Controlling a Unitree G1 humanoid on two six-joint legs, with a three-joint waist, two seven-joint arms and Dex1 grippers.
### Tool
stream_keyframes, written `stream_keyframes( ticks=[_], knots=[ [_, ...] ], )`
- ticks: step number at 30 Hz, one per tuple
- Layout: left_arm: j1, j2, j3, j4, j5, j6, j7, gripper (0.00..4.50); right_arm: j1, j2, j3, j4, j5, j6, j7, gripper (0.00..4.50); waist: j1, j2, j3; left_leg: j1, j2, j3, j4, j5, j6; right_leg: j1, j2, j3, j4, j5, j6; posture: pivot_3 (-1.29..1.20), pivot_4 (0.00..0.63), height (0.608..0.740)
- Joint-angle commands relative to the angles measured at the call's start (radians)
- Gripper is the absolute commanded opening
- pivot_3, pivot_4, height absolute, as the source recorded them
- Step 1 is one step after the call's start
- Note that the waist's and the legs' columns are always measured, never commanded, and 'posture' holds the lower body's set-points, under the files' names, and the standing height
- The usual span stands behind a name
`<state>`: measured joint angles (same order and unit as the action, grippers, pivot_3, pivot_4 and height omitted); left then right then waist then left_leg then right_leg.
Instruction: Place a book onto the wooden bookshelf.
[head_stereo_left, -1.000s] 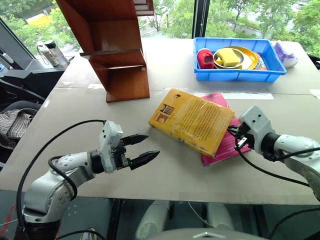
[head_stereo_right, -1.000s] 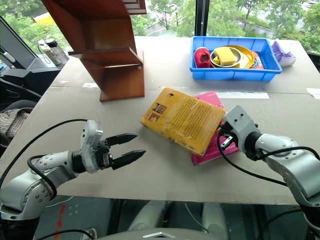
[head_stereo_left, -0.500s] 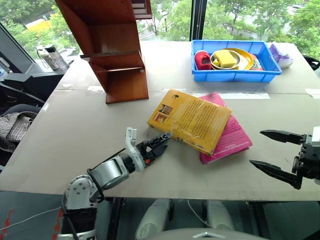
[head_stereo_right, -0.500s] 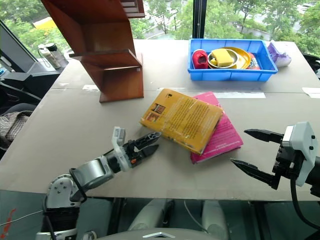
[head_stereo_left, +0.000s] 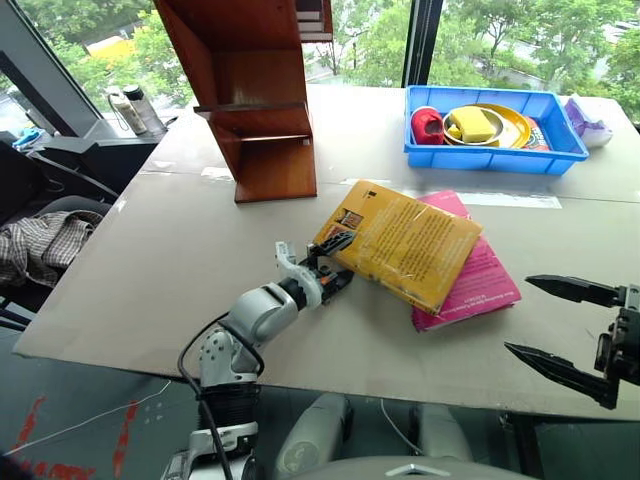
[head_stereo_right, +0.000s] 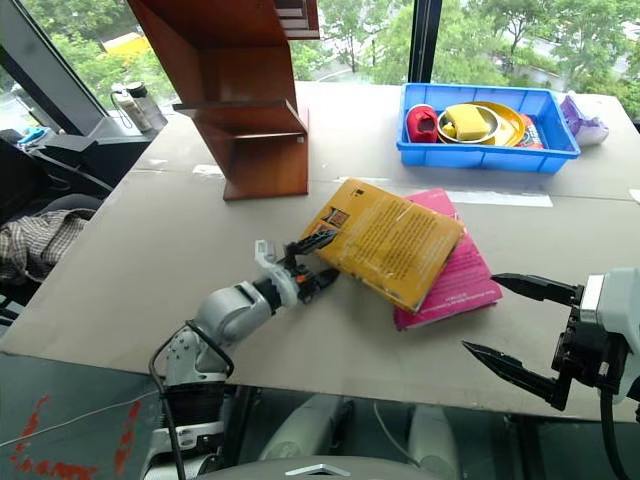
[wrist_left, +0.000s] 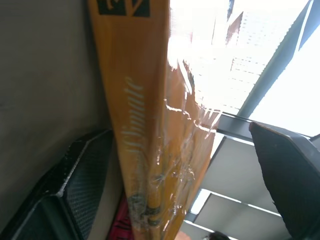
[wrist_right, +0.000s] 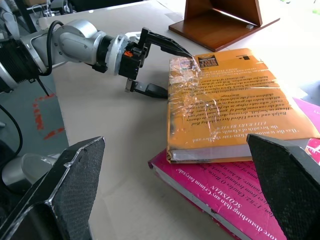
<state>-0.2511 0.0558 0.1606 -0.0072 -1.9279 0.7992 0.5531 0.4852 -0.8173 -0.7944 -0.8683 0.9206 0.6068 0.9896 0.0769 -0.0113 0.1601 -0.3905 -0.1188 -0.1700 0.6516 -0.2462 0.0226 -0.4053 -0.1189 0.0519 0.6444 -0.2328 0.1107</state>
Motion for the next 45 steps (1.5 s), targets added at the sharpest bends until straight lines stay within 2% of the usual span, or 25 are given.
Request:
stream_keyframes(
  ticks=[1,4,9,13,16,20,22,25,28,29,32,34,36,40,45],
  knots=[
    [-0.045,-0.034,-0.033,0.095,0.036,0.012,-0.051,4.5,0.019,0.012,-0.022,-0.052,0.005,-0.03,-0.025,4.49,0.001,0.0,-0.001,0.0,0.0,0.0,0.0,0.0,0.0,0.0,0.0,0.0,0.0,0.0,0.0,0.0,0.15,0.74],
    [-0.091,-0.044,-0.034,0.148,0.09,0.029,-0.105,4.5,0.036,0.023,-0.023,-0.062,0.003,-0.043,-0.039,4.49,0.001,0.0,-0.001,0.0,0.0,0.0,0.0,0.0,0.0,0.0,0.0,0.0,0.0,0.0,0.0,0.0,0.15,0.74],
    [-0.129,-0.048,-0.006,0.181,0.129,0.051,-0.165,2.53,0.039,0.036,0.013,-0.076,-0.014,-0.065,-0.073,4.5,0.0,-0.001,-0.001,0.0,0.0,0.0,0.0,0.0,0.0,0.0,0.0,0.0,-0.001,0.0,0.0,0.0,0.15,0.74],
    [-0.14,0.004,0.02,0.141,0.165,0.079,-0.234,0.93,0.006,0.044,0.061,-0.057,-0.021,-0.083,-0.103,4.5,-0.004,-0.002,0.0,0.0,0.0,-0.001,0.0,0.0,0.0,0.0,0.0,-0.001,-0.001,0.0,0.0,0.0,0.15,0.74],
    [-0.174,0.112,0.002,0.015,0.267,0.12,-0.322,0.82,-0.04,0.048,0.092,-0.007,-0.023,-0.103,-0.109,4.5,-0.015,-0.005,0.002,-0.001,0.0,-0.001,0.0,0.0,0.0,-0.001,0.001,-0.001,-0.001,0.0,0.0,0.0,0.15,0.74],
    [-0.315,0.444,-0.117,-0.284,0.613,0.138,-0.609,0.77,-0.186,0.029,0.136,0.13,-0.02,-0.132,-0.098,4.5,-0.038,-0.017,0.009,-0.006,0.002,0.0,-0.001,0.003,-0.006,-0.005,0.005,-0.002,-0.002,0.002,-0.003,0.0,0.15,0.74],
    [-0.408,0.54,-0.101,-0.328,0.685,0.109,-0.699,0.77,-0.268,0.016,0.161,0.208,-0.028,-0.149,-0.082,4.5,-0.038,-0.012,0.007,-0.006,0.002,0.001,-0.003,0.003,-0.006,-0.005,0.003,-0.001,-0.004,0.003,-0.004,0.0,0.15,0.74],
    [-0.509,0.672,-0.116,-0.384,0.816,0.047,-0.921,0.77,-0.36,0.003,0.198,0.294,-0.068,-0.178,-0.065,4.5,-0.041,-0.013,0.013,-0.006,0.001,0.001,-0.003,0.003,-0.006,-0.005,0.002,-0.001,-0.004,0.002,-0.003,0.0,0.15,0.74],
    [-0.649,0.816,-0.191,-0.353,1.081,-0.091,-1.091,0.77,-0.462,-0.032,0.226,0.403,-0.118,-0.217,-0.034,4.5,-0.042,-0.012,0.013,-0.007,0.002,0.002,-0.006,0.003,-0.006,-0.006,0.003,-0.003,-0.006,0.002,-0.003,0.0,0.15,0.74],
    [-0.68,0.844,-0.206,-0.336,1.135,-0.111,-1.127,0.77,-0.486,-0.038,0.231,0.426,-0.127,-0.226,-0.028,4.5,-0.042,-0.012,0.014,-0.007,0.002,0.001,-0.007,0.003,-0.006,-0.007,0.003,-0.004,-0.006,0.002,-0.003,0.0,0.15,0.74],
    [-0.838,0.935,-0.327,-0.227,1.449,-0.309,-1.251,0.77,-0.565,-0.056,0.235,0.504,-0.146,-0.255,-0.006,4.5,-0.045,-0.012,0.014,-0.007,0.002,0.001,-0.01,0.003,-0.006,-0.007,0.003,-0.004,-0.009,0.002,-0.003,0.0,0.15,0.74],
    [-0.991,0.95,-0.393,-0.115,1.621,-0.404,-1.297,0.77,-0.622,-0.059,0.251,0.565,-0.17,-0.291,0.012,4.5,-0.047,-0.013,0.016,-0.008,0.002,0.0,-0.011,0.003,-0.006,-0.007,0.003,-0.006,-0.01,0.002,-0.003,0.0,0.15,0.74],
    [-1.083,0.962,-0.447,-0.023,1.743,-0.481,-1.367,0.77,-0.669,-0.052,0.278,0.608,-0.199,-0.321,0.022,4.5,-0.052,-0.013,0.016,-0.009,0.001,-0.001,-0.011,0.003,-0.006,-0.006,0.003,-0.007,-0.012,0.002,-0.003,0.0,0.15,0.74],
    [-1.182,1.002,-0.538,0.139,1.969,-0.543,-1.493,0.77,-0.746,-0.027,0.336,0.682,-0.254,-0.389,0.037,4.5,-0.069,-0.012,0.015,-0.009,0.001,-0.001,-0.014,0.003,-0.006,-0.006,0.002,-0.007,-0.016,0.002,-0.002,0.0,0.15,0.74],
    [-1.249,1.023,-0.647,0.327,2.256,-0.513,-1.581,0.77,-0.822,0.001,0.396,0.742,-0.281,-0.43,0.05,4.5,-0.1,-0.009,0.018,-0.009,0.0,-0.001,-0.015,0.004,-0.006,-0.007,0.003,-0.008,-0.015,0.002,-0.002,0.0,0.15,0.74]
  ],
)
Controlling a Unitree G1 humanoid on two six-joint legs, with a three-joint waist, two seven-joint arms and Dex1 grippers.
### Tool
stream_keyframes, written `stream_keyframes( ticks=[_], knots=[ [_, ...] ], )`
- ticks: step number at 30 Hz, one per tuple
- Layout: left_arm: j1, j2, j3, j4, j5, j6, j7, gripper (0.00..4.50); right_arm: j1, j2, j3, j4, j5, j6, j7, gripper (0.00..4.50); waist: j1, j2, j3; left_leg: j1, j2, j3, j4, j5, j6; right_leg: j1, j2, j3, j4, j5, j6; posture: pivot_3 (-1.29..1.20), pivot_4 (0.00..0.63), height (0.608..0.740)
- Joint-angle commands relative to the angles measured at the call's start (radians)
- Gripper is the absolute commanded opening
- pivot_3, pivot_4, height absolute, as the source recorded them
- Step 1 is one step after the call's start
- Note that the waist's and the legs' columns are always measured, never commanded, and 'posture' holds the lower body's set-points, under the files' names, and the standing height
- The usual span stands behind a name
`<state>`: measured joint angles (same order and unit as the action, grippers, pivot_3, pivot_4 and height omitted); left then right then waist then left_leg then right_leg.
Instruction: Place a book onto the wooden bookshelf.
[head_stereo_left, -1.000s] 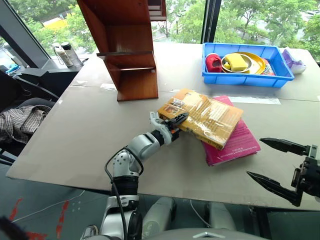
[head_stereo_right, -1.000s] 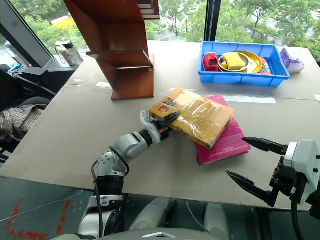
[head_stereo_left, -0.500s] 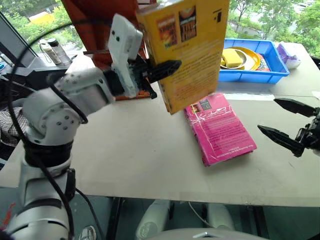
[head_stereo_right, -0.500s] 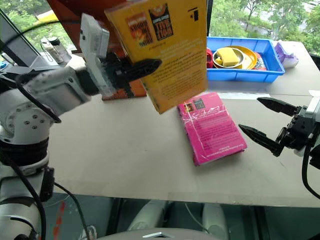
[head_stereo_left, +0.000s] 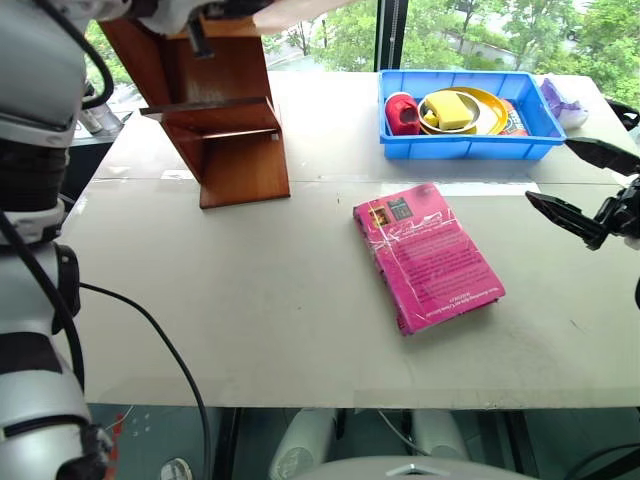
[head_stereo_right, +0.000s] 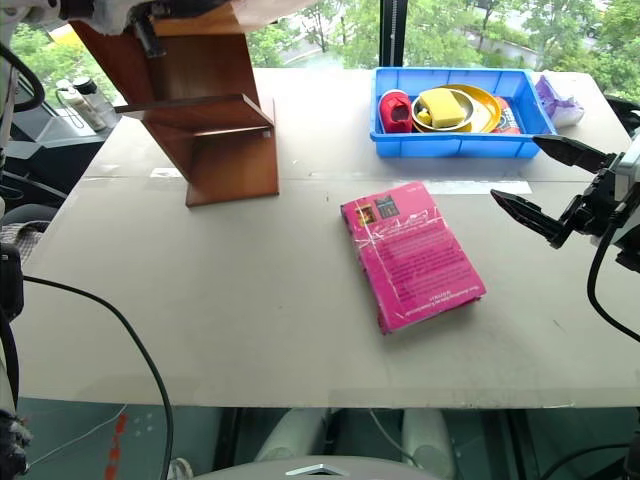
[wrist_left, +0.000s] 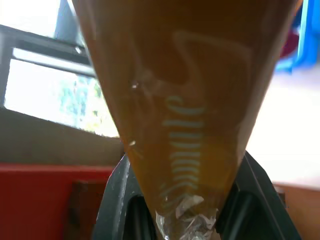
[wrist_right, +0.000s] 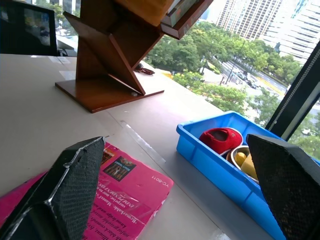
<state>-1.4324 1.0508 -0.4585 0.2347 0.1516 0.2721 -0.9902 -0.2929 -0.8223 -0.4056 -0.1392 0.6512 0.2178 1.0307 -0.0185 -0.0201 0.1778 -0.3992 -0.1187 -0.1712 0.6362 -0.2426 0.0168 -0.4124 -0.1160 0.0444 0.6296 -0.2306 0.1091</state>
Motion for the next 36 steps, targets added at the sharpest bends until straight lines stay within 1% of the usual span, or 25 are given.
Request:
stream_keyframes(
  ticks=[1,2,5,6,8,12,16,19,23,27,32,36],
  knots=[
    [-0.075,0.009,-0.037,0.093,0.197,0.015,-0.062,0.77,-0.057,0.01,0.014,0.023,-0.015,-0.048,0.015,4.5,-0.009,0.0,0.001,0.0,0.0,0.0,0.0,0.0,0.0,0.0,0.0,0.0,0.001,0.0,0.0,0.0,0.15,0.74],
    [-0.078,-0.013,-0.041,0.099,0.213,0.033,-0.082,0.77,-0.07,0.015,0.023,0.031,-0.019,-0.052,0.018,4.5,-0.013,0.0,0.001,-0.001,0.0,0.0,0.0,0.0,0.0,0.0,0.0,0.0,0.0,0.0,0.0,0.0,0.15,0.74],
    [-0.081,-0.049,-0.11,0.109,0.368,0.108,-0.141,0.77,-0.098,0.023,0.041,0.056,-0.029,-0.07,0.031,4.5,-0.016,0.0,0.001,-0.002,0.0,-0.002,0.001,0.0,0.0,0.0,0.0,-0.001,0.0,0.0,0.001,0.0,0.15,0.74],
    [-0.086,-0.064,-0.135,0.132,0.408,0.11,-0.166,0.77,-0.104,0.024,0.044,0.06,-0.031,-0.073,0.033,4.5,-0.017,0.0,0.001,-0.002,0.0,-0.001,0.001,0.0,0.0,0.0,-0.001,-0.001,0.001,0.0,0.001,0.0,0.15,0.74],
    [-0.11,-0.124,-0.168,0.219,0.473,0.131,-0.17,0.77,-0.109,0.022,0.045,0.058,-0.03,-0.072,0.04,4.5,-0.019,0.0,0.001,-0.001,0.0,-0.002,0.002,0.0,0.0,-0.001,0.0,-0.001,0.003,-0.001,0.001,0.0,0.15,0.74],
    [-0.149,-0.228,-0.183,0.344,0.548,0.209,-0.183,0.77,-0.085,0.016,0.026,0.031,-0.019,-0.068,0.048,4.5,-0.024,0.001,0.002,-0.001,0.0,-0.001,0.005,0.0,0.0,-0.002,0.0,0.0,0.009,-0.001,0.001,0.0,0.15,0.74],
    [-0.181,-0.297,-0.156,0.47,0.554,0.228,-0.156,0.77,-0.033,0.016,-0.013,-0.024,0.017,-0.051,0.046,4.5,-0.025,0.002,0.003,-0.001,0.0,0.0,0.009,0.0,0.0,-0.003,0.0,0.001,0.013,-0.001,0.001,0.0,0.15,0.74],
    [-0.189,-0.318,-0.148,0.525,0.554,0.232,-0.145,0.77,-0.024,0.022,-0.021,-0.028,0.037,-0.049,0.043,4.5,-0.029,0.003,0.003,-0.001,0.0,-0.001,0.011,0.0,0.0,-0.003,0.0,0.003,0.015,-0.001,0.001,0.0,0.15,0.74],
    [-0.166,-0.322,-0.138,0.511,0.549,0.245,-0.169,0.77,-0.028,0.047,-0.02,-0.036,0.061,-0.052,0.027,4.5,-0.029,0.003,0.003,-0.001,0.0,-0.001,0.012,0.0,0.0,-0.003,0.0,0.004,0.016,-0.001,0.002,0.0,0.15,0.74],
    [-0.146,-0.317,-0.116,0.473,0.536,0.284,-0.203,0.77,-0.057,0.081,-0.012,-0.039,0.091,-0.044,0.002,4.5,-0.029,0.003,0.003,0.0,0.0,-0.001,0.012,0.0,0.0,-0.004,0.0,0.004,0.018,-0.001,0.001,0.0,0.15,0.74],
    [-0.095,-0.286,-0.099,0.4,0.544,0.316,-0.245,0.77,-0.087,0.108,-0.002,-0.04,0.107,-0.035,-0.019,4.5,-0.029,0.003,0.003,0.0,0.0,-0.001,0.013,0.0,0.0,-0.004,0.0,0.005,0.019,-0.001,0.001,0.0,0.15,0.74],
    [-0.055,-0.293,-0.056,0.342,0.512,0.367,-0.26,0.77,-0.093,0.121,0.0,-0.05,0.116,-0.024,-0.028,4.5,-0.03,0.004,0.002,0.0,0.0,-0.001,0.013,0.0,0.0,-0.005,0.0,0.006,0.02,-0.001,0.001,0.0,0.15,0.74]
  ],
)
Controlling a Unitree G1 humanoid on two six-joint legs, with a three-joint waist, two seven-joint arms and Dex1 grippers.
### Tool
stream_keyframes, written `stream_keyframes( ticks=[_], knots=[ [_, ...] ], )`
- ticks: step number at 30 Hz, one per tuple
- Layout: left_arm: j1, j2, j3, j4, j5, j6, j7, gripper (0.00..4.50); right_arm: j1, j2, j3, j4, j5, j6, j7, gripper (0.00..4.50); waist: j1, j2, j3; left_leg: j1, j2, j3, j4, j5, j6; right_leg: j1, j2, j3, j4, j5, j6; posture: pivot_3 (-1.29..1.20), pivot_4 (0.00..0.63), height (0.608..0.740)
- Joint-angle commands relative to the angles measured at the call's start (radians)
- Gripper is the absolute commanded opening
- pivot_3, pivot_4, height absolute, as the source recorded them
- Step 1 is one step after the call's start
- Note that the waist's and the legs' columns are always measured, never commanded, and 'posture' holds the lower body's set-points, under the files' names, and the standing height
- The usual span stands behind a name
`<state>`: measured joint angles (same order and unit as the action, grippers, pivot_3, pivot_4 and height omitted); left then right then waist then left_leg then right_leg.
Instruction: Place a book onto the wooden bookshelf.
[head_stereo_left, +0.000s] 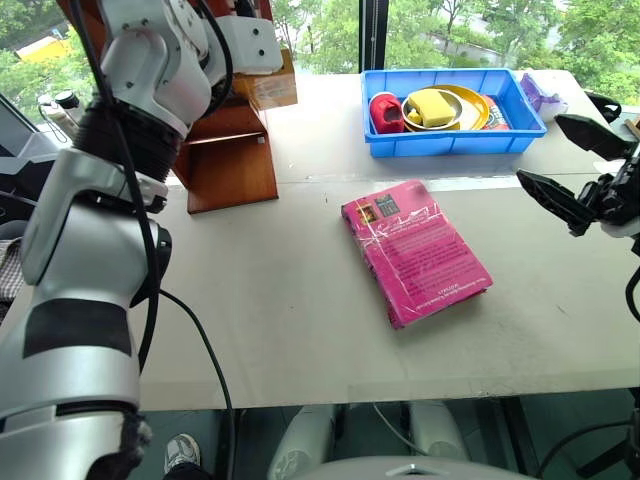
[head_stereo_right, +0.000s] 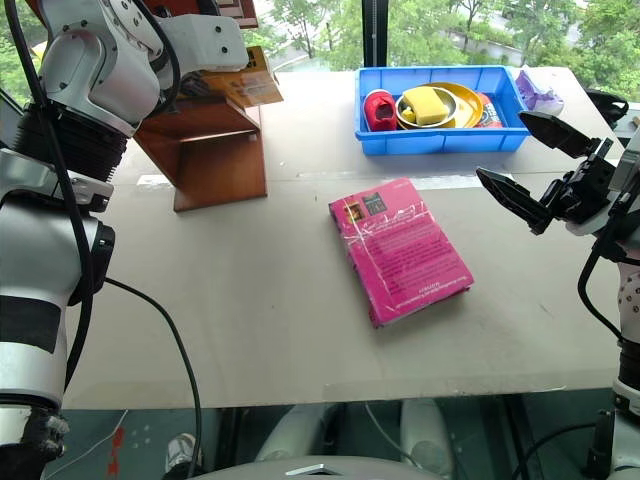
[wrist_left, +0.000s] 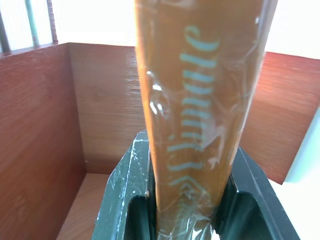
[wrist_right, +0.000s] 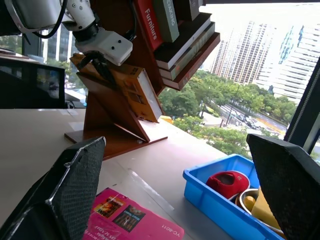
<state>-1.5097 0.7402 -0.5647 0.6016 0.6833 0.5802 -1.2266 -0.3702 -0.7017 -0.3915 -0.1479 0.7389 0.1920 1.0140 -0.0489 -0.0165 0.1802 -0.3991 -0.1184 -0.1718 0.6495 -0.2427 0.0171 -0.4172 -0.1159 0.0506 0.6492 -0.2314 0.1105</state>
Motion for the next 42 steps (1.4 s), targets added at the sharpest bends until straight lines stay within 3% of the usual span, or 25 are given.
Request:
stream_keyframes(
  ticks=[1,2,3,5,10,16,20,22,24,26,28,32,36,38,42],
  knots=[
    [0.028,0.021,0.055,-0.028,-0.012,0.068,-0.015,0.77,-0.017,0.004,-0.014,-0.044,0.032,0.004,-0.013,4.5,0.0,0.0,0.0,0.0,0.0,0.0,0.0,0.0,0.0,0.0,0.0,0.0,0.0,0.0,0.0,0.0,0.15,0.74],
    [0.034,0.026,0.057,-0.033,-0.007,0.074,-0.016,0.77,-0.019,0.007,-0.014,-0.046,0.037,0.007,-0.014,4.5,0.0,0.0,0.0,0.0,0.0,0.0,0.0,0.0,0.0,0.0,0.0,0.0,0.001,0.0,0.0,0.0,0.15,0.74],
    [0.039,0.029,0.064,-0.042,-0.007,0.083,-0.015,1.53,-0.021,0.011,-0.014,-0.046,0.043,0.009,-0.017,4.5,-0.001,0.0,0.0,0.0,0.0,0.0,0.001,0.0,0.0,0.0,0.0,0.0,0.001,0.0,0.0,0.0,0.15,0.74],
    [0.048,0.041,0.089,-0.09,-0.021,0.108,-0.032,1.93,-0.031,0.018,-0.011,-0.046,0.054,0.014,-0.019,4.5,-0.005,0.0,0.0,0.0,0.0,0.0,0.001,0.0,0.0,0.0,0.0,0.001,0.001,0.0,0.0,0.0,0.15,0.74],
    [0.059,0.069,0.175,-0.245,-0.067,0.215,-0.074,4.44,-0.048,0.022,-0.008,-0.04,0.062,0.023,-0.013,4.5,-0.005,0.0,0.0,0.0,0.0,-0.001,0.002,0.0,0.0,-0.001,0.0,0.0,0.003,0.0,0.0,0.0,0.15,0.74],
    [0.113,0.279,0.402,-0.614,-0.281,0.409,-0.29,4.49,-0.089,0.009,-0.02,-0.004,0.097,0.051,0.001,4.5,-0.021,0.0,0.001,-0.003,0.0,0.001,0.001,0.0,0.0,-0.005,0.0,0.001,0.004,0.0,0.0,0.0,0.15,0.74],
    [0.204,0.295,0.587,-0.87,-0.506,0.605,-0.36,4.49,-0.087,-0.02,-0.036,0.014,0.101,0.071,0.021,4.5,-0.014,0.001,0.0,-0.001,0.001,0.002,0.001,0.0,0.0,-0.006,-0.001,0.0,0.007,0.0,-0.001,0.0,0.15,0.74],
    [0.264,0.134,0.742,-0.979,-0.594,0.776,-0.292,4.49,-0.068,-0.047,-0.046,0.007,0.089,0.093,0.005,4.5,0.003,0.001,0.0,-0.001,0.0,0.001,0.003,0.0,0.0,-0.004,-0.001,-0.001,0.008,0.0,0.0,0.0,0.15,0.74],
    [0.36,-0.098,0.879,-1.093,-0.645,0.86,-0.186,4.49,-0.002,-0.086,-0.057,-0.02,0.061,0.108,0.011,4.5,0.021,0.002,0.0,0.003,0.0,-0.001,0.005,-0.002,0.003,0.002,-0.001,-0.004,0.008,0.0,0.0,0.0,0.15,0.74],
    [0.474,-0.247,0.944,-1.145,-0.717,0.978,-0.148,4.49,0.093,-0.121,-0.076,-0.064,0.038,0.131,0.009,4.5,0.035,0.001,-0.002,0.007,0.0,-0.001,0.007,-0.002,0.004,0.008,-0.001,-0.006,0.007,0.0,0.0,0.0,0.15,0.74],
    [0.603,-0.4,1.014,-1.148,-0.739,0.903,-0.029,4.49,0.197,-0.143,-0.12,-0.116,0.038,0.165,-0.011,4.5,0.035,0.001,-0.001,0.005,0.0,-0.001,0.007,0.0,0.0,0.007,0.0,-0.006,0.008,0.0,-0.001,0.0,0.15,0.74],
    [0.92,-0.455,0.934,-1.129,-0.747,0.571,0.121,4.49,0.41,-0.164,-0.214,-0.175,-0.008,0.183,-0.004,4.5,0.021,0.001,-0.001,0.004,0.001,0.002,0.007,0.0,-0.001,0.002,-0.002,-0.001,0.008,0.0,-0.001,0.0,0.15,0.74],
    [1.207,-0.42,0.942,-1.019,-0.722,0.273,0.151,4.49,0.59,-0.13,-0.276,-0.161,-0.072,0.149,0.023,4.5,0.026,0.0,-0.004,0.004,0.001,0.003,0.006,0.0,-0.001,0.001,-0.002,0.0,0.008,0.001,-0.001,0.0,0.15,0.74],
    [1.296,-0.385,0.926,-1.004,-0.732,0.176,0.165,4.49,0.636,-0.128,-0.289,-0.151,-0.104,0.125,0.027,4.5,0.035,-0.001,-0.005,0.014,0.002,0.007,-0.001,-0.002,0.003,0.008,-0.002,0.003,0.004,0.0,-0.001,0.0,0.15,0.74],
    [1.422,-0.323,0.911,-0.984,-0.787,0.055,0.186,4.49,0.676,-0.136,-0.304,-0.113,-0.146,0.088,0.042,4.5,0.046,-0.001,-0.005,0.014,0.002,0.008,0.002,-0.003,0.005,0.01,-0.002,0.003,0.003,0.0,-0.001,0.0,0.15,0.74]
  ],
)
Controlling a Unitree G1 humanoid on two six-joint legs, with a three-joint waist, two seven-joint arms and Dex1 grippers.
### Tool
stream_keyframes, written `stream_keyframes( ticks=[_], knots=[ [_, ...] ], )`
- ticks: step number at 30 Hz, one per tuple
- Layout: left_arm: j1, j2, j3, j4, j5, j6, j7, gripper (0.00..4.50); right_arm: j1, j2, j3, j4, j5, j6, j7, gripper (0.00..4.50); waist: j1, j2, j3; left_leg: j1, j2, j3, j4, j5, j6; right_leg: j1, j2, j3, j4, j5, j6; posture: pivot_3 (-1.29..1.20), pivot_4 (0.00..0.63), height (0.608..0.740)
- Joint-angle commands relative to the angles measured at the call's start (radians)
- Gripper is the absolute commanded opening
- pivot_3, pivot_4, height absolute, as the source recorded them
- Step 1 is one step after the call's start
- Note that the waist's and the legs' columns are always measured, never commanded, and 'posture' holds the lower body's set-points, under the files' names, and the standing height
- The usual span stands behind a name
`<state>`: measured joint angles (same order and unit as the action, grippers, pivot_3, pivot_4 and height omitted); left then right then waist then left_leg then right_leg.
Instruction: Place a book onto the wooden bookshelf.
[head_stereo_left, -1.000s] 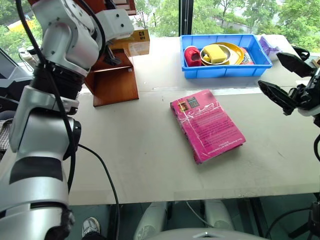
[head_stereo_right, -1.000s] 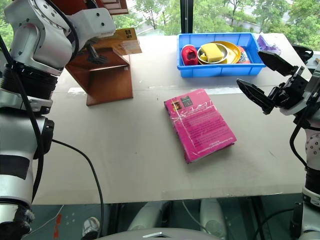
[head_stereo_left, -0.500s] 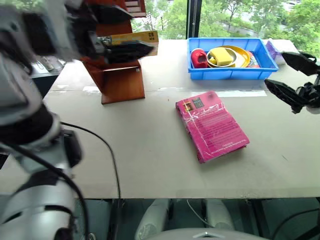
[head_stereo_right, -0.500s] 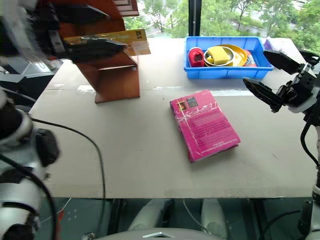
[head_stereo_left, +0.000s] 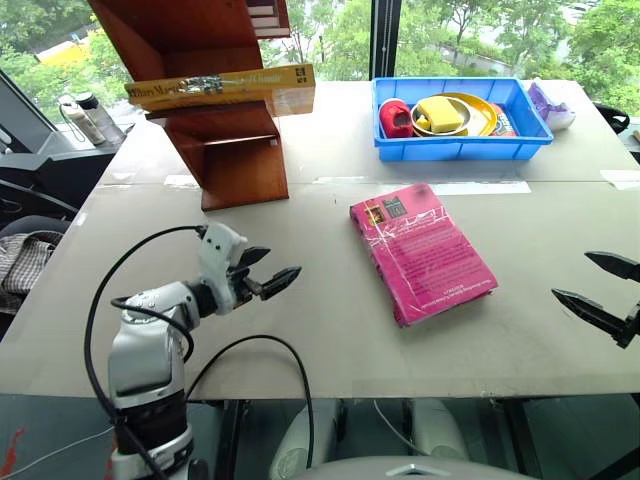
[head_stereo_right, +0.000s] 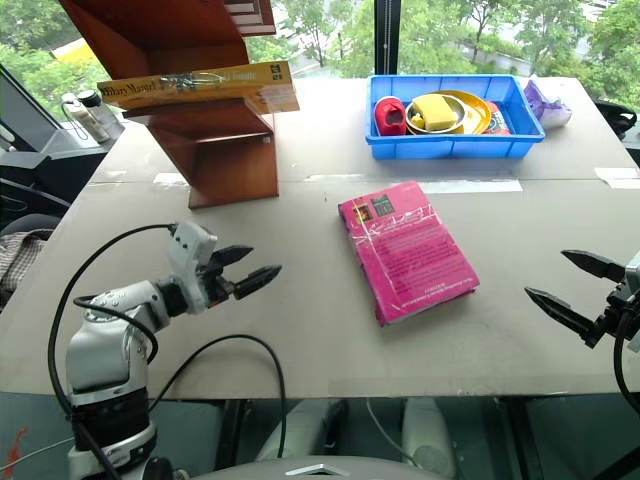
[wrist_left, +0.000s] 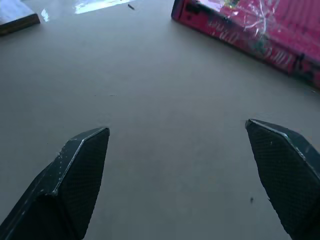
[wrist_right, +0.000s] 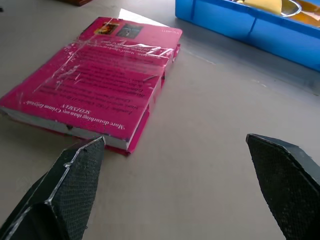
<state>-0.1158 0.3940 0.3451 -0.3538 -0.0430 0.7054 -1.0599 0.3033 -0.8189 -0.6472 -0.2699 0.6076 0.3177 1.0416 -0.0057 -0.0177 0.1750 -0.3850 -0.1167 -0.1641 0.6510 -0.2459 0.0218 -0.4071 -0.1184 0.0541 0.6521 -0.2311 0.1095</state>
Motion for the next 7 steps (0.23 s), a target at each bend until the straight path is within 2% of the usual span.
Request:
stream_keyframes(
  ticks=[1,7],
  knots=[
    [0.043,0.029,0.001,-0.032,-0.075,-0.076,0.025,4.49,0.005,-0.022,-0.049,0.022,-0.022,-0.045,0.021,4.5,0.004,0.001,-0.001,0.001,0.0,0.0,0.0,0.0,0.0,0.002,0.0,0.0,-0.001,0.0,0.0,0.0,0.15,0.74],
    [0.113,0.071,-0.017,-0.068,-0.153,-0.068,0.084,4.49,0.017,-0.032,-0.044,0.055,-0.034,-0.058,0.043,4.5,0.008,0.001,-0.001,0.004,0.0,-0.003,-0.001,-0.001,0.001,0.007,0.0,-0.003,-0.005,0.0,0.0,0.0,0.15,0.74]
  ],
)
